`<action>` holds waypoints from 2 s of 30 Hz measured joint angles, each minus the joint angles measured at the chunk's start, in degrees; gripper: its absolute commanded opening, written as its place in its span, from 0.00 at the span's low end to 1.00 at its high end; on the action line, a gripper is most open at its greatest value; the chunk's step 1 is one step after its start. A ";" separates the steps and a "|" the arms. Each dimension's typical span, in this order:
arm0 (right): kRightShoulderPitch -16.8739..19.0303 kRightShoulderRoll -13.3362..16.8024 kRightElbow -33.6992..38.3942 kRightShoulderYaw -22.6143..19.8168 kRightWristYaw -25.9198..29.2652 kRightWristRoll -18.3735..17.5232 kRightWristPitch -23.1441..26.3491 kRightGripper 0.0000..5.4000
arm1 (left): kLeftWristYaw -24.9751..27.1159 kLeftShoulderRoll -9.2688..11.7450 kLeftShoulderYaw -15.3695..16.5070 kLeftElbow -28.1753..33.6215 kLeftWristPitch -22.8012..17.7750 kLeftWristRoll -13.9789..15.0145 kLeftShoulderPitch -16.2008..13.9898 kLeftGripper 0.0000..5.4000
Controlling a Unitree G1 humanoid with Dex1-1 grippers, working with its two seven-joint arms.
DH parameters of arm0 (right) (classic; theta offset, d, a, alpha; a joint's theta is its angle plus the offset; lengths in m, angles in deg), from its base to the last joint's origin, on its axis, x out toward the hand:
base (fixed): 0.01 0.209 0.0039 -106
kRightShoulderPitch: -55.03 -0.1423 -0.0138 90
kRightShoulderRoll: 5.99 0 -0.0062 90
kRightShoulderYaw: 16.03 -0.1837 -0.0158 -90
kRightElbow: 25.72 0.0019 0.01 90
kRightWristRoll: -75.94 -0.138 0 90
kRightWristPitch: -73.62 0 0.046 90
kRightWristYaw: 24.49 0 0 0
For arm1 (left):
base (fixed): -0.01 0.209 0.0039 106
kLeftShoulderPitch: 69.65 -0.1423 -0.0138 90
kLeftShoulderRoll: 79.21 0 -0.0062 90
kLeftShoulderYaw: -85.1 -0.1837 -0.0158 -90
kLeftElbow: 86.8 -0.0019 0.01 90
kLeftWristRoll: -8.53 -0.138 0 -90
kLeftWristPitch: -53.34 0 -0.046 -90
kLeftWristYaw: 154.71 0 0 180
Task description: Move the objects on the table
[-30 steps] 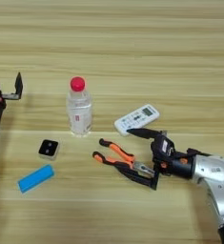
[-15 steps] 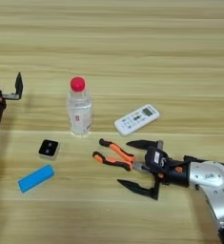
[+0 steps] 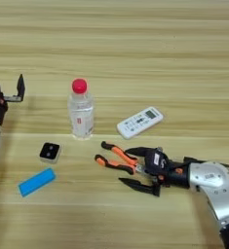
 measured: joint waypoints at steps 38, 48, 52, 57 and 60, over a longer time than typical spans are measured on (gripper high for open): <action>-1.46 -1.57 0.44 -1.24 -5.74 -1.09 3.69 0.44 | -0.64 -0.32 -0.35 -0.58 -0.01 -0.16 0.76 1.00; -1.67 -2.16 -0.09 -0.89 -7.27 0.38 3.46 0.44 | -0.76 -0.33 -0.51 -0.91 -0.01 -0.17 0.77 1.00; -2.51 -2.54 -1.28 -0.57 -7.67 0.85 2.64 0.44 | -0.92 -0.34 -0.55 -0.96 -0.01 -0.21 0.77 1.00; -2.70 -2.64 -2.12 -0.22 -8.15 1.08 1.19 0.53 | -1.04 -0.50 -0.70 -0.96 -0.01 -0.25 0.78 1.00; -2.82 -2.63 -2.29 -0.20 -8.35 1.08 0.71 0.58 | -1.08 -0.53 -0.73 -0.96 -0.01 -0.26 0.78 1.00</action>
